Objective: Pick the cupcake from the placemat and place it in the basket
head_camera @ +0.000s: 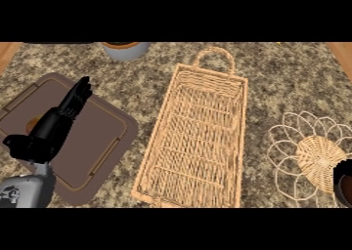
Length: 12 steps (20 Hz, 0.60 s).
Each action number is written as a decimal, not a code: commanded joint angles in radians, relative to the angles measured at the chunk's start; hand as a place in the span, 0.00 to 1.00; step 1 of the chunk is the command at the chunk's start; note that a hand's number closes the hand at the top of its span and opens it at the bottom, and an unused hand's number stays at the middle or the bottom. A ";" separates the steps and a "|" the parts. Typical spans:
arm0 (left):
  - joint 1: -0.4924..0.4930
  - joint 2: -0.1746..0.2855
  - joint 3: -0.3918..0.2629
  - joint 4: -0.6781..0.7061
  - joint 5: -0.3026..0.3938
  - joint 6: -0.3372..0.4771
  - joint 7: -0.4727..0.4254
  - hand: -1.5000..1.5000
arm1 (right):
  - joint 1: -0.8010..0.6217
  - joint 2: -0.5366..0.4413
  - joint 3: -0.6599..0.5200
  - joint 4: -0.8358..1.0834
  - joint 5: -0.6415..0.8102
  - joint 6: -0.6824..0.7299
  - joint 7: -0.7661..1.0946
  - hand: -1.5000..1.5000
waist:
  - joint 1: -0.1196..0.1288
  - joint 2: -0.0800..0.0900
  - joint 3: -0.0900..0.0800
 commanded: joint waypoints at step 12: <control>0.016 0.002 0.014 0.003 -0.003 0.013 0.005 0.50 | 0.115 0.544 0.288 -0.310 0.106 -0.019 0.347 1.00 | -0.033 -0.017 0.026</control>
